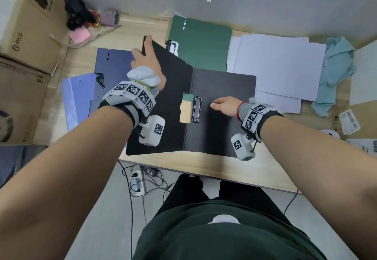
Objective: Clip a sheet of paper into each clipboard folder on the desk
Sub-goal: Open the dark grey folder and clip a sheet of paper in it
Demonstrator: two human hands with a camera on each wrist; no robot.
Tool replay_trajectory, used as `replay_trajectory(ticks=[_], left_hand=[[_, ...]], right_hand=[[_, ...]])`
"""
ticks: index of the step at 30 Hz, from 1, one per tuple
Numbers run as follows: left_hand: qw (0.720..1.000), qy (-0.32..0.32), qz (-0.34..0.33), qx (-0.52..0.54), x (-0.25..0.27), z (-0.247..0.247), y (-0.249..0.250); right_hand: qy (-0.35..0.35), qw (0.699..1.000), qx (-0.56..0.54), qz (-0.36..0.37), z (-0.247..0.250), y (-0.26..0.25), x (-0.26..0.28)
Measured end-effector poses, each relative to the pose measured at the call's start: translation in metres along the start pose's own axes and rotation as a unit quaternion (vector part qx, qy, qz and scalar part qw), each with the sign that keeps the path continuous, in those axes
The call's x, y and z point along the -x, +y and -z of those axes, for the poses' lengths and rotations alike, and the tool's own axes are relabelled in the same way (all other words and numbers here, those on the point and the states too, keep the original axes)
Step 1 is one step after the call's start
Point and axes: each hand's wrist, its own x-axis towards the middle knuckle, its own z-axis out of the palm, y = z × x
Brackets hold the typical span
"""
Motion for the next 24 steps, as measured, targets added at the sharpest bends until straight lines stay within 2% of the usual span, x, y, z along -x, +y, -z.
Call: replay_trajectory(ticks=[3,6,7,8,9,11,13,19,22,24], left_hand=[[0.997,0.019,0.041,-0.057,0.004,-0.023,-0.029],[0.986,0.069,0.057,-0.141,0.006,-0.055,-0.041],[0.985,0.056,0.061,-0.152,0.007,-0.063,-0.044],[0.985,0.006,0.062,-0.16,0.007,-0.07,-0.046],[0.981,-0.074,0.055,-0.173,0.007,-0.075,-0.047],[0.956,-0.218,0.011,-0.198,0.004,-0.081,-0.043],[0.938,-0.27,-0.022,-0.217,0.004,-0.086,-0.037],[0.965,-0.222,0.008,-0.141,0.001,-0.092,-0.009],[0.967,-0.225,-0.03,-0.113,-0.009,-0.082,0.025],[0.967,-0.216,-0.084,-0.108,-0.014,-0.081,0.07]], right_hand=[[-0.003,1.0,0.027,0.003,-0.004,0.002,-0.008],[-0.001,0.999,0.036,-0.007,-0.006,0.003,-0.013],[0.0,0.999,0.04,-0.007,-0.008,0.005,-0.016],[0.004,0.999,0.044,-0.004,-0.009,0.008,-0.018],[0.007,0.999,0.041,-0.006,-0.009,0.01,-0.02],[0.014,0.999,0.031,-0.006,-0.007,0.011,-0.016],[0.012,1.0,0.025,0.003,-0.003,0.012,-0.014],[0.013,1.0,-0.022,0.003,0.013,0.016,-0.014],[0.025,0.989,-0.147,-0.018,0.028,0.018,-0.009],[0.055,0.964,-0.256,-0.051,0.055,0.036,-0.005]])
